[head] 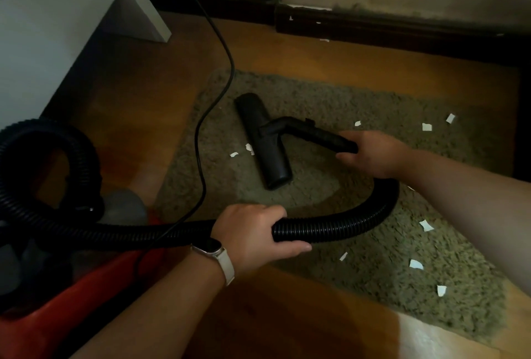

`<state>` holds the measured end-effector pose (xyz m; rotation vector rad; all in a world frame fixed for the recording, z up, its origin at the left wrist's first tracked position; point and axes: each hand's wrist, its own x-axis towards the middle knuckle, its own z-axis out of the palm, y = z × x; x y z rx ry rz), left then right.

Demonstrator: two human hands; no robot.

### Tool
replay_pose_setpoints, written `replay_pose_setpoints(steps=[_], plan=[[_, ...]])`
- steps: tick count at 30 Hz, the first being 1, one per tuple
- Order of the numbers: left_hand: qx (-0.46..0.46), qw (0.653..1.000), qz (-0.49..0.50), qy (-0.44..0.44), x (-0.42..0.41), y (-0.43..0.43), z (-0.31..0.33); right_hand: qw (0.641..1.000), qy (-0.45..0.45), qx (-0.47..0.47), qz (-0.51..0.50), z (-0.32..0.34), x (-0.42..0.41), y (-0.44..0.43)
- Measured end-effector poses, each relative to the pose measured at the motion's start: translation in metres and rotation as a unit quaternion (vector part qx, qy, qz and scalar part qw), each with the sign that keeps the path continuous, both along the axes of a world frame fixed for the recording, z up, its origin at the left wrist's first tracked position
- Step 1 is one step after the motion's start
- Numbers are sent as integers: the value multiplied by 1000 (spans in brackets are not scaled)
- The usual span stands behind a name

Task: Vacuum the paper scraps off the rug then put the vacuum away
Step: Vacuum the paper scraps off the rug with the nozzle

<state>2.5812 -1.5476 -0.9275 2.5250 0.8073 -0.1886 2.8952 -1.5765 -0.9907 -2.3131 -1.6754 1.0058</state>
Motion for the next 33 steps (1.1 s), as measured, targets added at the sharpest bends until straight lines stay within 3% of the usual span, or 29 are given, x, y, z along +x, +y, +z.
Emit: replay_pose_setpoints(steps=[5,13,24,33], plan=[[5,1000,-7,-8,4,0,1,999,19,11,-26,-3,2,-3],[8,1000,-5,-26,-4,0,2,998,51,37,27,2,-17,22],[21,999,-29,-40,-23,-1,-4,988,20,44,144,-6,-56,37],[-11,999,-13,27,-17,1,0,992,-31,33,121,3,-51,38]])
